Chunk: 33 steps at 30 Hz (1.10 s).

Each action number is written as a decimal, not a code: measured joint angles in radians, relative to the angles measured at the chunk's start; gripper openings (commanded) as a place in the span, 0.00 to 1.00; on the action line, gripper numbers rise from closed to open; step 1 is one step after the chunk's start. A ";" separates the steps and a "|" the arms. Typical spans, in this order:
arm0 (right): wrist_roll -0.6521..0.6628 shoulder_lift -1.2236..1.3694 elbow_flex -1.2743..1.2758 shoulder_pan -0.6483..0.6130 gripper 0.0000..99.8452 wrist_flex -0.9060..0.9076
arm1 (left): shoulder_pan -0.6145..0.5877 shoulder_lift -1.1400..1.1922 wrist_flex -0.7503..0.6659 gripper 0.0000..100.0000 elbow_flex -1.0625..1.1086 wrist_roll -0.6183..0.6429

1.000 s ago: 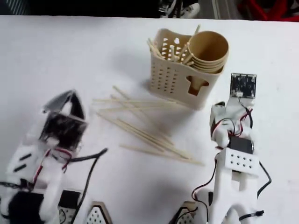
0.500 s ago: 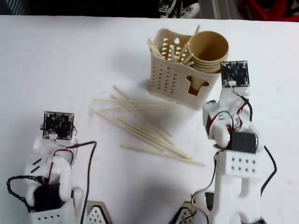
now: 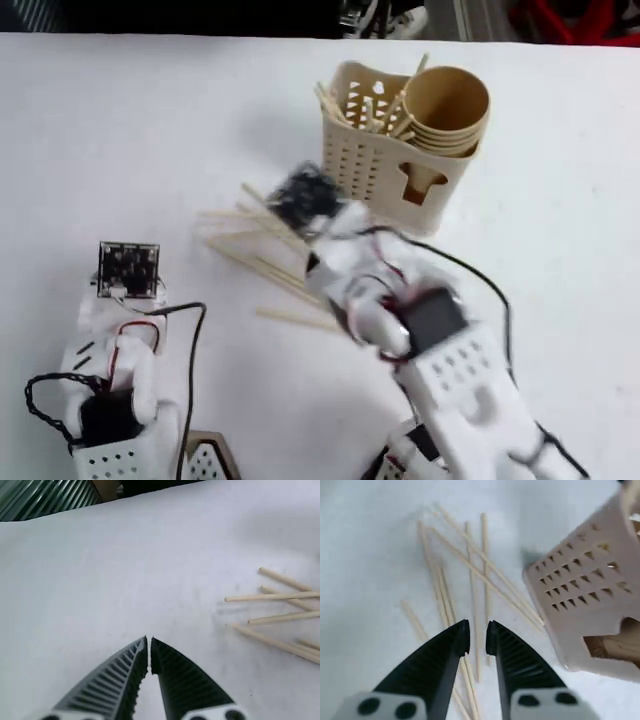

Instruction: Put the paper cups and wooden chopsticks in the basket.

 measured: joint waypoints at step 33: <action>0.147 1.094 -0.307 -0.086 0.03 -0.173 | 0.000 0.000 0.000 0.04 0.000 0.000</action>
